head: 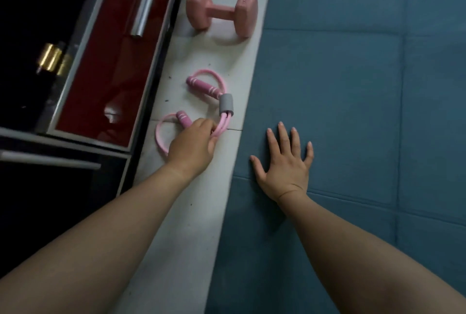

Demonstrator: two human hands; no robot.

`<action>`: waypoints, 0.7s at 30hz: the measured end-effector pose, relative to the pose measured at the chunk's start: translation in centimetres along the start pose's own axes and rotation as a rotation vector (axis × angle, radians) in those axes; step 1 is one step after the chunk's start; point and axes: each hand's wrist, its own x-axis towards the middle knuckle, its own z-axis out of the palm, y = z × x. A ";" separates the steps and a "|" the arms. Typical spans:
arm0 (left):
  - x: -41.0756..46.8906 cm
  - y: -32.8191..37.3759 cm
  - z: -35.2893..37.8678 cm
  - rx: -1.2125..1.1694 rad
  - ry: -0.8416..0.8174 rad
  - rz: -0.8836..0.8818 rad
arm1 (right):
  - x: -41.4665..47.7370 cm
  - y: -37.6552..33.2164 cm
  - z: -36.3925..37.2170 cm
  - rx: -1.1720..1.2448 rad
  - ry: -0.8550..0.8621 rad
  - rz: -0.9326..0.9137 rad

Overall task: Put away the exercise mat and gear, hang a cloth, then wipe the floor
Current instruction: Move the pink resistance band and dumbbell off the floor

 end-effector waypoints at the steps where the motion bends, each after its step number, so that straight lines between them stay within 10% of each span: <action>1: -1.3 -0.1 -0.5 -0.008 0.012 -0.017 | -0.1 0.0 -0.1 0.017 -0.010 -0.008; 21: -20.3 2.8 -2.5 -0.291 0.042 -0.249 | -9.1 5.8 -1.3 -0.054 -0.183 -0.323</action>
